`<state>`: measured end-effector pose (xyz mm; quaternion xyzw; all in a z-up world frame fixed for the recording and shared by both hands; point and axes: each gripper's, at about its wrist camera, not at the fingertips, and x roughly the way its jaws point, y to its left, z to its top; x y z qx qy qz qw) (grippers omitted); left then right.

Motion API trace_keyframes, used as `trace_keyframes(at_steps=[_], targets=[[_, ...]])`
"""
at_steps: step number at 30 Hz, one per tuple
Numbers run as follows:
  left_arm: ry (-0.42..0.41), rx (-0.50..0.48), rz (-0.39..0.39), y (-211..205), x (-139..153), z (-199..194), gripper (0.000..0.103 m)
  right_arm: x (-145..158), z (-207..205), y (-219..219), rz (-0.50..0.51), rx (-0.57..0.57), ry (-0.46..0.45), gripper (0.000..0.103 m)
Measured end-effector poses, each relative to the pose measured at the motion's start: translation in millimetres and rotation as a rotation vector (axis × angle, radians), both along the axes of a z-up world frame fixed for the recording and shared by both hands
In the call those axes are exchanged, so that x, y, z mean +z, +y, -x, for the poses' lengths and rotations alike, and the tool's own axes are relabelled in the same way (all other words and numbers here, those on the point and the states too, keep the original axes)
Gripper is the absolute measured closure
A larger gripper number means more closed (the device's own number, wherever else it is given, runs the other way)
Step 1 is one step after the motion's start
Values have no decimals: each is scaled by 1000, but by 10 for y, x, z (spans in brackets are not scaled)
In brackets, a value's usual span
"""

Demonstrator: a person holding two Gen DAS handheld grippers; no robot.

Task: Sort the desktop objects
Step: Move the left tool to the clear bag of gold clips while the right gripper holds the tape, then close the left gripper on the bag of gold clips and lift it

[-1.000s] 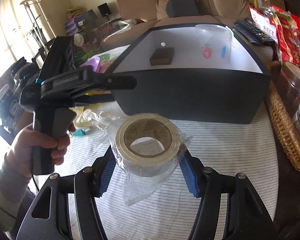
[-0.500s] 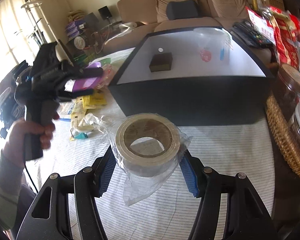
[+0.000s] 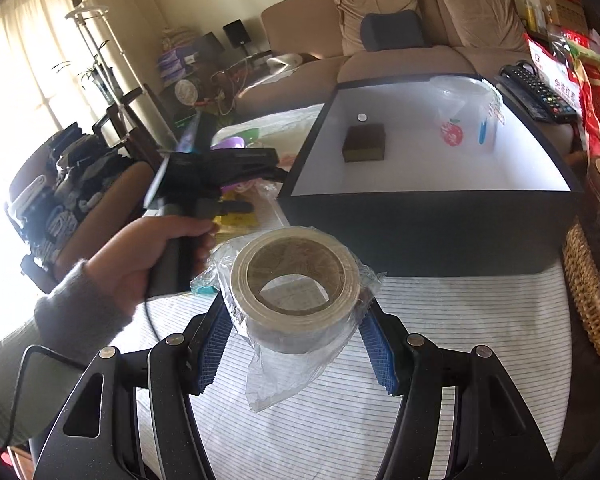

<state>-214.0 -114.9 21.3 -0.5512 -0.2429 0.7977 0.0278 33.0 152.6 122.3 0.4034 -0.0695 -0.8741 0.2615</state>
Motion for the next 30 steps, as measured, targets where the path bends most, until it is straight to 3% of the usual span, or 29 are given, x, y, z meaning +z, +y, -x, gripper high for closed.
trace_keyframes(at_steps=[1, 2, 3, 4, 6, 8, 12, 17, 25, 30], targets=[[0, 6, -8, 17, -16, 18, 40, -4, 4, 14, 2, -1, -4, 40], [8, 10, -15, 34, -19, 22, 47, -11, 18, 35, 5, -5, -9, 40], [30, 8, -12, 48, 1, 11, 61, -14, 24, 52, 9, -8, -12, 40], [50, 5, 1, 65, 34, -6, 65, -17, 32, 69, 11, -10, -13, 40], [78, -28, 54, 146, 112, -42, 77, -17, 51, 89, 8, -9, -14, 40], [102, -67, 108, 214, 205, -110, 82, -10, 61, 108, 8, -8, -10, 40], [158, -128, 184, 300, 420, -351, 86, 14, 48, 109, 9, -7, 0, 40], [216, -183, 222, 362, 716, -660, 88, 6, 24, 56, -7, -3, 3, 40], [242, -260, 227, 439, 1054, -1081, 88, 48, -29, -26, -19, -2, 22, 40], [242, -286, 229, 434, 1118, -1267, 88, 41, -49, -48, -24, -5, 15, 40]])
